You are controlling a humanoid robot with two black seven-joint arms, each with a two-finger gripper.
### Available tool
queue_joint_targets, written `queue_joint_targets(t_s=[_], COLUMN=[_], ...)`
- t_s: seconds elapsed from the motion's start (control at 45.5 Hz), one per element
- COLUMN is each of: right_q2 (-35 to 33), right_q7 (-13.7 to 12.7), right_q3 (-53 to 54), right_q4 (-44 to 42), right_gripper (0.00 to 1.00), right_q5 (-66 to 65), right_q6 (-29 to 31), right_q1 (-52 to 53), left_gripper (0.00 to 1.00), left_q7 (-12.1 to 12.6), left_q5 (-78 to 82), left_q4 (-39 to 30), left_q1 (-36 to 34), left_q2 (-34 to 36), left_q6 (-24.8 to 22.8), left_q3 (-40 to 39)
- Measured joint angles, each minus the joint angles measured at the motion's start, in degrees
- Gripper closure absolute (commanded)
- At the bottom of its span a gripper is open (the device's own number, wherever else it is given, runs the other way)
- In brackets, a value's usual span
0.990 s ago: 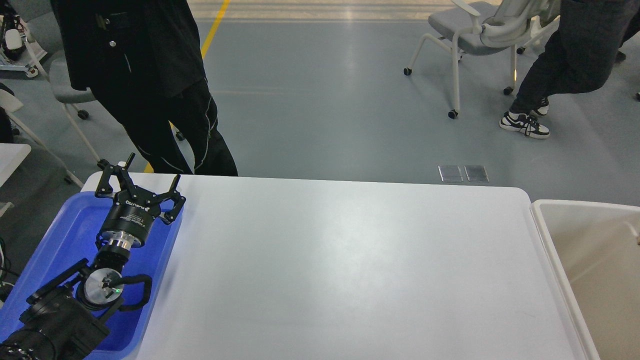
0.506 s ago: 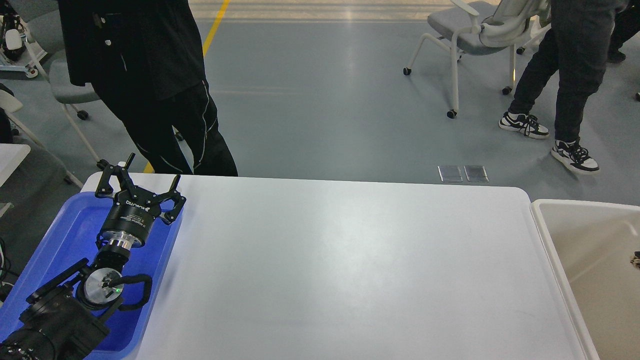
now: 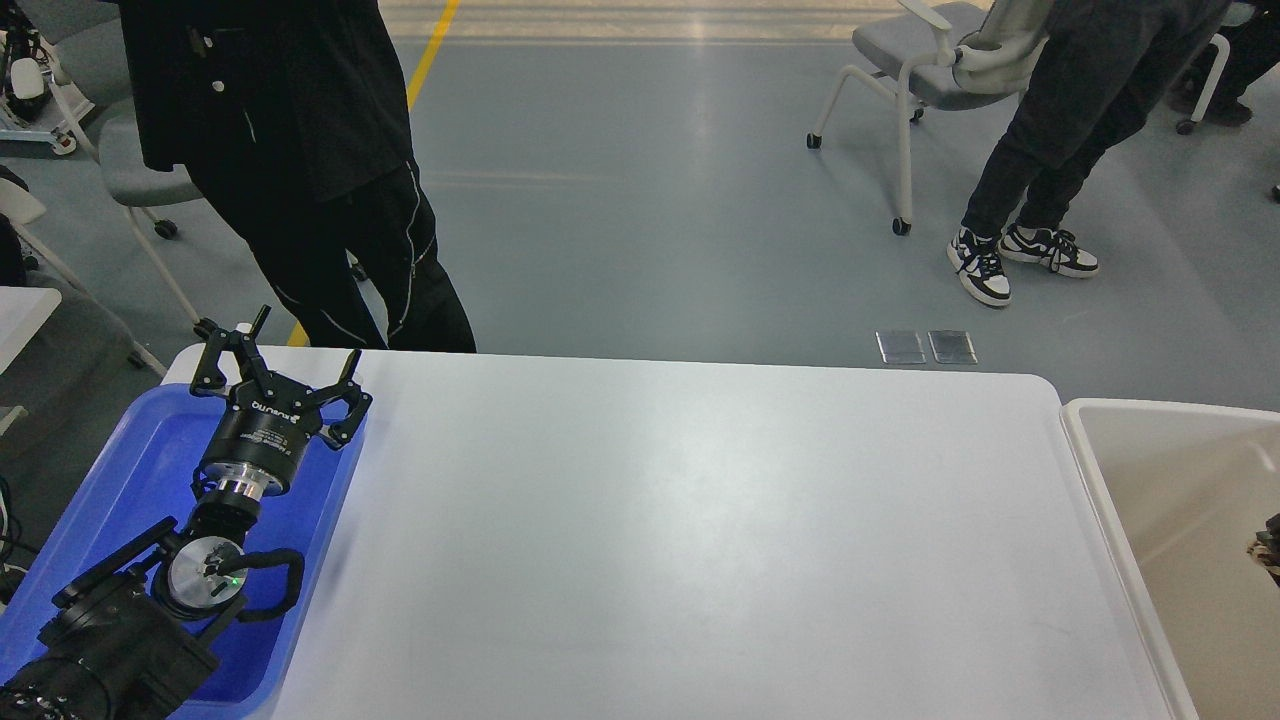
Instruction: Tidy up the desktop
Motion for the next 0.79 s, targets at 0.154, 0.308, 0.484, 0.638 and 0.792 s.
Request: queue_joint_targets(t_s=[0.154, 0.308, 0.484, 0.638, 0.792], right_q2=[0.4, 1.4, 2.2, 2.4, 2.4], right_q7=[0.0, -0.1, -0.1, -0.1, -0.1], right_q3=[-0.3, -0.2, 0.1, 0.4, 1.2], right_q4=[-0.7, -1.7, -2.3, -2.5, -2.6], right_gripper=[0.00, 0.00, 0.00, 0.00, 0.00], right_q5=[0.0, 0.0, 0.1, 0.1, 0.8], right_q6=[-0.8, -4.0, -6.1, -6.9, -7.3], right_q1=[-0.6, -1.0, -1.2, -1.5, -1.5], left_gripper=[0.00, 0.00, 0.00, 0.00, 0.00], left_q7=[0.0, 0.0, 0.0, 0.0, 0.0], left_q5=[0.0, 0.0, 0.0, 0.0, 0.0], left_q4=[0.0, 0.0, 0.0, 0.0, 0.0], left_q1=[0.0, 0.0, 0.0, 0.0, 0.0], left_q2=[0.0, 0.0, 0.0, 0.0, 0.0], left_q6=[0.0, 0.0, 0.0, 0.0, 0.0], left_q3=[0.0, 0.0, 0.0, 0.0, 0.0])
